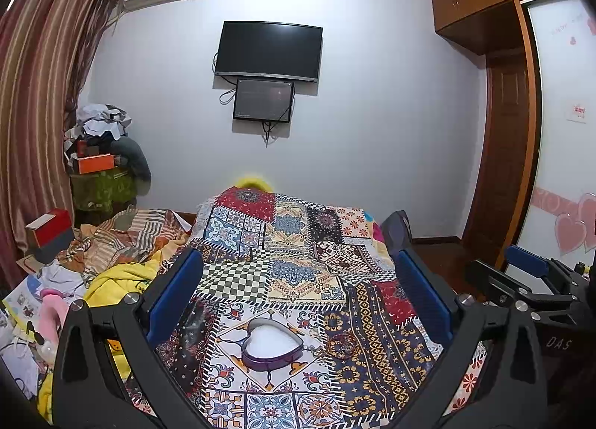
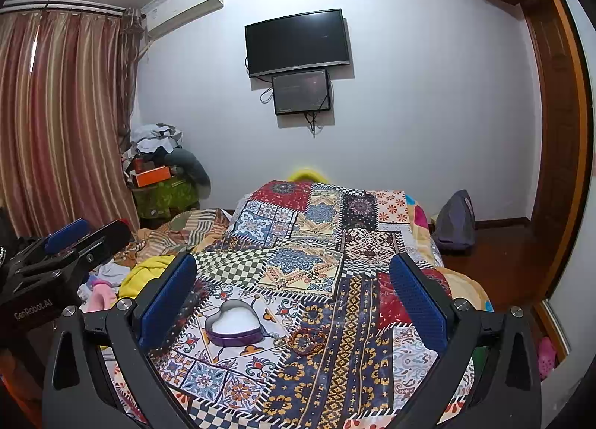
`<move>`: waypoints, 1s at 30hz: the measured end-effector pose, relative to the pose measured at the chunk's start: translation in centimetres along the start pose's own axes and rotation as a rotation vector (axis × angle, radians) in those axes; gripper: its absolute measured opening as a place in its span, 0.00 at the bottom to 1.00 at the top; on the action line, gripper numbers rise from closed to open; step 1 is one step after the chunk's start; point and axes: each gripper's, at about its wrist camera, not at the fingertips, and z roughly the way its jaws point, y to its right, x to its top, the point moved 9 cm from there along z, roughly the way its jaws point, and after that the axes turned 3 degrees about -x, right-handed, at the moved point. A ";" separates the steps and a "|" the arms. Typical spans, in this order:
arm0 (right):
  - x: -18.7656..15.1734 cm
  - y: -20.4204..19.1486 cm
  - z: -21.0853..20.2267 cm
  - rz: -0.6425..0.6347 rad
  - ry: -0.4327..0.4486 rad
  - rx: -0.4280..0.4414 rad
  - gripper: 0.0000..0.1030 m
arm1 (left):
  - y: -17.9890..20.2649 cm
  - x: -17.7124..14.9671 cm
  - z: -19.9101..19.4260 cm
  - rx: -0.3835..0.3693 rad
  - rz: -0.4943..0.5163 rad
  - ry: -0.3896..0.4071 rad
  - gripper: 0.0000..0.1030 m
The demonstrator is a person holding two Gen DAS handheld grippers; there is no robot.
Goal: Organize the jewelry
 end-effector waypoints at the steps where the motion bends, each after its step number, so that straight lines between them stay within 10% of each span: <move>1: 0.0 -0.1 -0.1 0.000 0.001 0.000 1.00 | 0.0 0.0 0.0 -0.001 0.000 0.000 1.00; 30: -0.1 -0.2 -0.1 -0.001 0.002 0.001 1.00 | 0.2 0.1 -0.1 0.002 -0.001 0.003 1.00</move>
